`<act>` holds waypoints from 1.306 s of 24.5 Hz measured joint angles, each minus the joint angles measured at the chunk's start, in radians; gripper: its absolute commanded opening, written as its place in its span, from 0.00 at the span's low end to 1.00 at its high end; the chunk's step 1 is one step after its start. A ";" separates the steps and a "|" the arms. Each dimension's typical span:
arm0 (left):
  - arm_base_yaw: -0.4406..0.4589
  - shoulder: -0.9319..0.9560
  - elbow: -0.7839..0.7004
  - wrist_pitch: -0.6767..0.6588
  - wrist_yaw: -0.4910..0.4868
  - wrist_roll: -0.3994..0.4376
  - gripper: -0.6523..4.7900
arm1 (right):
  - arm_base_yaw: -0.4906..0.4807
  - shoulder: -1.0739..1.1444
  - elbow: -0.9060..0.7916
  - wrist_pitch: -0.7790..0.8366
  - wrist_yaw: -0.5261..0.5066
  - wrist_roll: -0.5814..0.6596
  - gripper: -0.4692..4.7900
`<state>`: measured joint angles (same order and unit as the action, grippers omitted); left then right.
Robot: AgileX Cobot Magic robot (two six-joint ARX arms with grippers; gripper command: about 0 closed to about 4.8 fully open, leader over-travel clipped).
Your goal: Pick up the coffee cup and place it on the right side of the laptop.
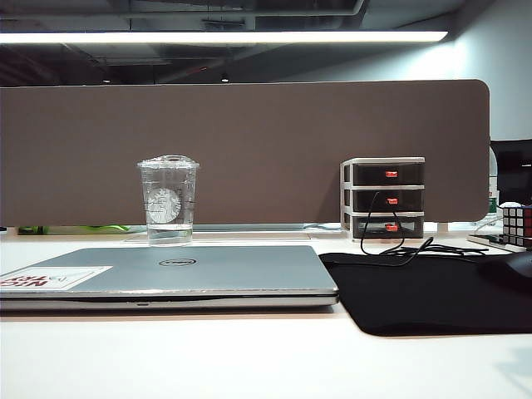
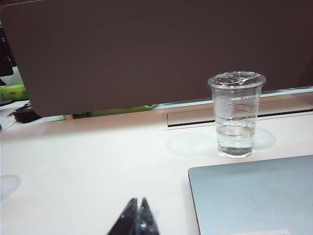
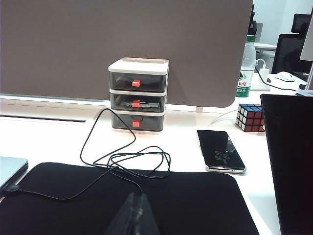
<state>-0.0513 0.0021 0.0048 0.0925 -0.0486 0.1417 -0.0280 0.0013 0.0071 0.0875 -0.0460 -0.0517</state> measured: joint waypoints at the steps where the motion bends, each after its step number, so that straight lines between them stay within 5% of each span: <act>1: 0.000 0.000 0.000 0.000 0.000 0.000 0.11 | 0.000 0.000 0.000 0.000 0.000 0.000 0.09; 13: 0.000 0.000 0.000 0.000 0.065 -0.055 0.11 | 0.000 0.000 0.000 -0.007 -0.038 0.043 0.09; 16: 0.000 0.000 0.000 0.000 0.214 -0.118 0.11 | 0.000 0.000 0.000 -0.048 -0.261 0.075 0.09; 21: 0.000 0.000 0.000 0.000 0.292 -0.135 0.11 | 0.001 0.000 0.000 -0.090 -0.626 0.101 0.09; 27: 0.000 0.000 0.000 0.000 0.293 -0.135 0.11 | 0.000 0.000 0.000 -0.104 -0.655 0.105 0.09; 29: 0.000 0.000 0.000 0.000 0.293 -0.165 0.22 | 0.000 0.000 0.000 -0.104 -0.655 0.105 0.09; 30: 0.000 0.000 0.000 0.000 0.293 -0.181 0.51 | 0.000 0.000 0.000 -0.104 -0.655 0.105 0.09; 32: 0.000 0.000 0.000 0.000 0.293 -0.210 0.77 | 0.000 0.000 0.000 -0.104 -0.655 0.105 0.09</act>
<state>-0.0513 0.0017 0.0048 0.0925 0.2443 -0.0681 -0.0277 0.0013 0.0071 -0.0162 -0.7010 0.0532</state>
